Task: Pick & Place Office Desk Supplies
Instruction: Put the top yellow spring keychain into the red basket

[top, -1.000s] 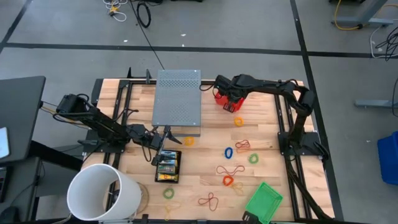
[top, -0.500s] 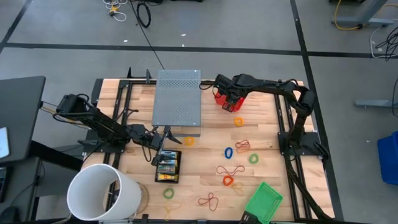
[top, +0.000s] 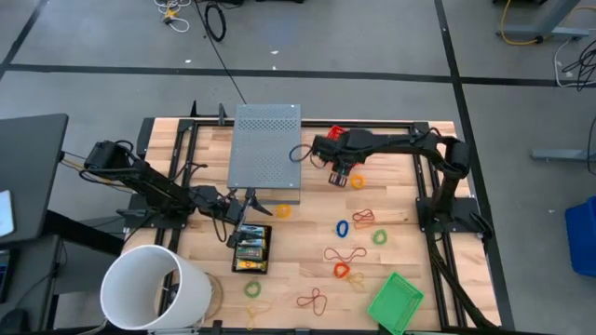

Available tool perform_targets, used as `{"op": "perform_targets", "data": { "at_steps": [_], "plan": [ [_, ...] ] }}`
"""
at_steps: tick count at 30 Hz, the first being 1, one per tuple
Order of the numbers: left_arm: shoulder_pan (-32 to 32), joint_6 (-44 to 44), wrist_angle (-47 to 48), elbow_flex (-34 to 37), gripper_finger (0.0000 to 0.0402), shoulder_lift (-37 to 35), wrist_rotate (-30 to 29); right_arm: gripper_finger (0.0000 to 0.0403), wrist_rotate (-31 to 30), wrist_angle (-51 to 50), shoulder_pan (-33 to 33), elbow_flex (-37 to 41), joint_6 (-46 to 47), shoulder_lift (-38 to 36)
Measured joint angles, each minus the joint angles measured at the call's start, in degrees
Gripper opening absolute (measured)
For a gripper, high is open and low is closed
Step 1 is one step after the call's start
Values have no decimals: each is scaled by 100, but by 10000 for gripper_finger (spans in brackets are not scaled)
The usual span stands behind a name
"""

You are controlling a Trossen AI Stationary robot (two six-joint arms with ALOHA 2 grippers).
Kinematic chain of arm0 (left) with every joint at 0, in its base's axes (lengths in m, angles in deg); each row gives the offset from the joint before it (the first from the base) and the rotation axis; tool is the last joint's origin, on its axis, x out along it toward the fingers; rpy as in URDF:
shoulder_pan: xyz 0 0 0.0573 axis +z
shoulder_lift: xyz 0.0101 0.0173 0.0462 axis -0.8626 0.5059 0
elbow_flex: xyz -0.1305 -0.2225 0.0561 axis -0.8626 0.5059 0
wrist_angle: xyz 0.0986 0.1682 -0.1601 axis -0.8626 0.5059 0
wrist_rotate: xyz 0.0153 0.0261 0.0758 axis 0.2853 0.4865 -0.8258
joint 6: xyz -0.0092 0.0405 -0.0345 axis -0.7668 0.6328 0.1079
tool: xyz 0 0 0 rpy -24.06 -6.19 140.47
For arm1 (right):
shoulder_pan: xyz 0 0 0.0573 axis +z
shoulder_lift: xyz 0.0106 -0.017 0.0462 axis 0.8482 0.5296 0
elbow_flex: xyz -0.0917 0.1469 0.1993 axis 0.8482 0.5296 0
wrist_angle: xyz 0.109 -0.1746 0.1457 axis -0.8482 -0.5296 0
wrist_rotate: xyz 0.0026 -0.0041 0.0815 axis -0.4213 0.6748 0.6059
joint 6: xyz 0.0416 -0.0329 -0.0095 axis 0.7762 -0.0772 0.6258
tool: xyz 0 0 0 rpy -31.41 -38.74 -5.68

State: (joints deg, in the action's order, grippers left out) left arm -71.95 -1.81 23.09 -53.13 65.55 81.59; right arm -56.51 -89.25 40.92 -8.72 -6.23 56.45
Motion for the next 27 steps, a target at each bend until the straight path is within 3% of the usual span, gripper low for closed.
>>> {"op": "perform_targets", "data": {
  "at_steps": [11,17,27],
  "plan": [
    [-1,-3,36,0,339,-2,2,153,261,-604,1077,2,567,0],
    [-1,-3,47,0,339,-2,2,153,-406,-900,1117,383,1252,-9],
    [-1,-3,44,0,339,-2,2,154,-288,-275,1108,1402,1081,-4]
  ]
}}
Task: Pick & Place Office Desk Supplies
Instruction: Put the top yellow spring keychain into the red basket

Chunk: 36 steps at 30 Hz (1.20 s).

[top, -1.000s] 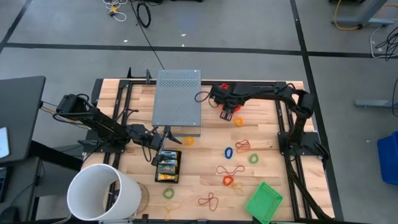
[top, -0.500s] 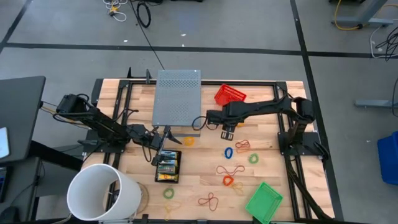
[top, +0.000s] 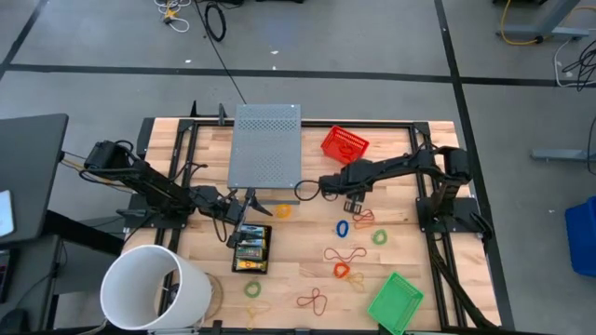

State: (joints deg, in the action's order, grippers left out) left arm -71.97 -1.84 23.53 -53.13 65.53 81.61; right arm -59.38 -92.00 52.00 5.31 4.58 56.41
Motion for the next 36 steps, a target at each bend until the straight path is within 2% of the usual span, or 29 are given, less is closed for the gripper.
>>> {"op": "perform_targets", "data": {
  "at_steps": [9,25,36],
  "plan": [
    [0,0,0,0,339,0,4,154,340,354,-242,115,-648,-9],
    [0,-2,42,0,339,0,61,153,1408,719,-945,117,-1525,-9],
    [0,-2,42,0,339,0,63,152,1462,854,-1036,117,-1611,-9]
  ]
}}
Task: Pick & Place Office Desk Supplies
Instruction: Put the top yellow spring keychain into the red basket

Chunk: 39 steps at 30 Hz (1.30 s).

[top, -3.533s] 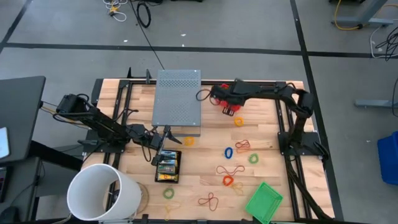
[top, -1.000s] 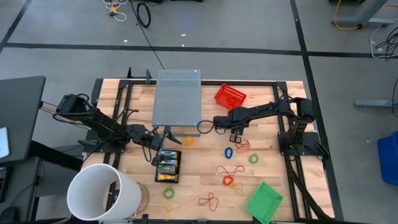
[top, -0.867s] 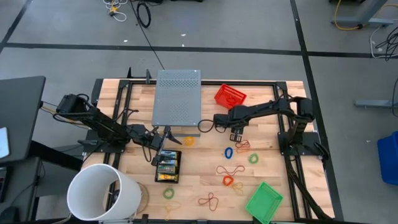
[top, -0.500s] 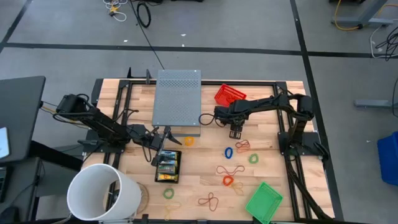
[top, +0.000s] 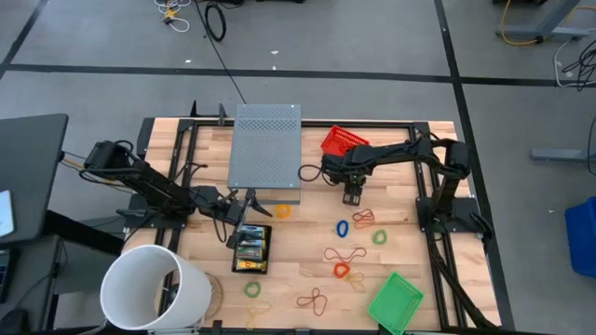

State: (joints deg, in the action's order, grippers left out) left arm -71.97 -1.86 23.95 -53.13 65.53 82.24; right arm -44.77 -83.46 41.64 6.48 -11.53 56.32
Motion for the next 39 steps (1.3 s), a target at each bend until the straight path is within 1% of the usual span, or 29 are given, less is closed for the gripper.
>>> {"op": "perform_targets", "data": {
  "at_steps": [2,5,9,12,14,19,24,26,29,32,35,39],
  "plan": [
    [0,0,0,0,339,0,0,145,-1,43,5,0,1,0],
    [0,0,0,0,339,0,0,121,-7,72,5,0,21,0],
    [0,0,0,0,339,0,0,71,-17,69,17,0,17,0],
    [0,0,0,0,339,0,0,22,53,47,59,-1,-31,-1],
    [0,0,0,0,339,0,0,8,115,34,144,-4,-125,-9],
    [0,0,-2,0,339,0,0,4,598,63,489,0,-261,7],
    [0,0,-2,0,339,0,0,2,811,161,923,0,-228,7],
    [0,0,-6,0,339,0,0,2,691,154,1034,0,-80,7],
    [0,2,-10,0,339,0,0,6,21,56,1118,0,200,7],
    [0,2,-13,0,339,0,0,21,-373,-111,1115,0,259,7],
    [0,2,-11,0,339,0,0,48,-567,-147,1077,0,257,7],
    [0,7,-11,0,339,0,0,100,-594,-160,950,0,255,7]
  ]
}}
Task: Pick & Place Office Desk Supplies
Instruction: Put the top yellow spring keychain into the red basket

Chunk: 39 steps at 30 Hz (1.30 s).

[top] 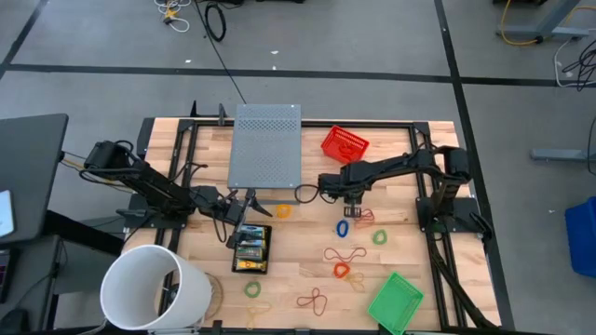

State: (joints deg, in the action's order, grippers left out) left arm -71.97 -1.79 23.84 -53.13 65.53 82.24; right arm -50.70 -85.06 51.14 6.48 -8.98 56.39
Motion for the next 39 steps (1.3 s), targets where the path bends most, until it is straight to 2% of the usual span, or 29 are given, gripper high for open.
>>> {"op": "perform_targets", "data": {
  "at_steps": [7,13,19,24,27,31,32,39],
  "plan": [
    [0,-2,3,0,339,0,0,184,64,2,-419,0,-107,0],
    [0,-2,5,0,339,0,2,193,271,1,-766,0,-195,0],
    [0,-4,11,0,339,0,33,171,663,264,-887,161,-343,31],
    [0,-13,11,0,339,0,44,153,681,757,-868,618,-295,-33],
    [0,-13,9,0,339,0,46,120,681,738,-792,671,-75,-46],
    [0,-7,9,0,339,0,44,30,621,717,-534,665,-74,-57],
    [0,-7,7,0,339,0,44,19,615,683,-460,629,-93,-44],
    [0,-7,7,0,339,0,44,7,730,459,152,202,-99,18]
  ]
}}
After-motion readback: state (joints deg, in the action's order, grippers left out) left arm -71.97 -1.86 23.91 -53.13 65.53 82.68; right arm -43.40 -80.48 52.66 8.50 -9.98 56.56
